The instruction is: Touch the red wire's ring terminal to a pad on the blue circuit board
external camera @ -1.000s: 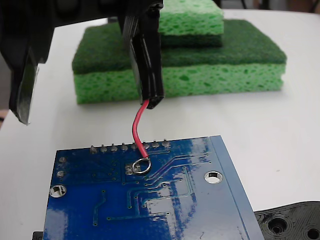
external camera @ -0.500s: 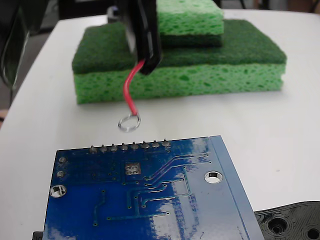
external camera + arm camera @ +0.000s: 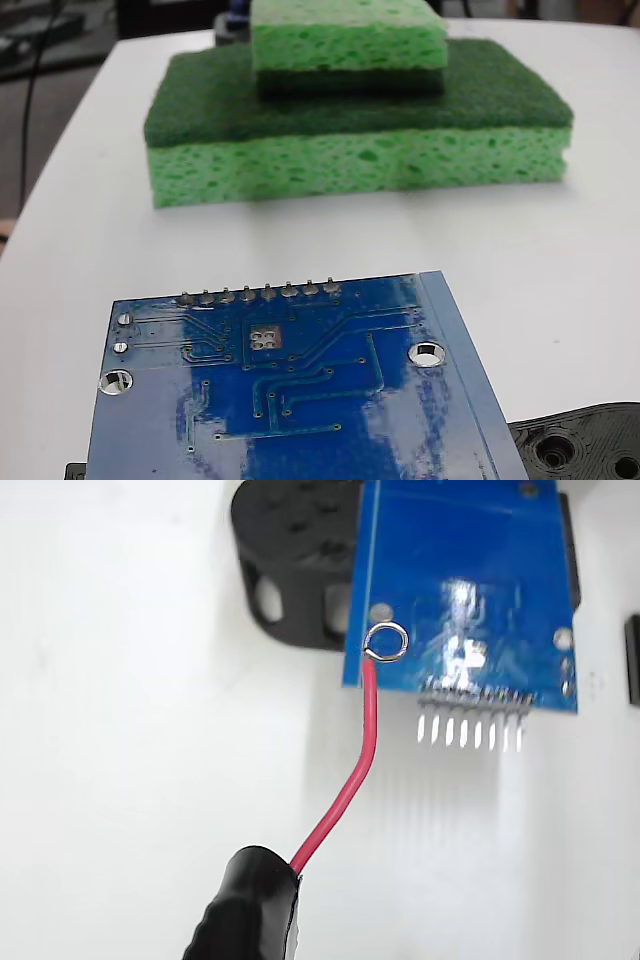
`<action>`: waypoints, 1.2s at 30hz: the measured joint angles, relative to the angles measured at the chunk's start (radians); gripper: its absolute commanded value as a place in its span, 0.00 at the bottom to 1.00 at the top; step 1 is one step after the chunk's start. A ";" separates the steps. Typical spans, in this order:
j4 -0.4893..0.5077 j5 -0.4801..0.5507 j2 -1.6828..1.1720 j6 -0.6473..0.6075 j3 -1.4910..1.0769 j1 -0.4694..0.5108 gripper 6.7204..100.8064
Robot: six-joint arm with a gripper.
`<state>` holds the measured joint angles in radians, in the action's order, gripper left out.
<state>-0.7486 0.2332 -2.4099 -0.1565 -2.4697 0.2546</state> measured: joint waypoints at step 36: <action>-0.025 -0.244 -0.643 0.213 -0.531 -0.227 0.99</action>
<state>-0.7731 -0.0107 -3.0526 0.0568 -3.0005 0.0276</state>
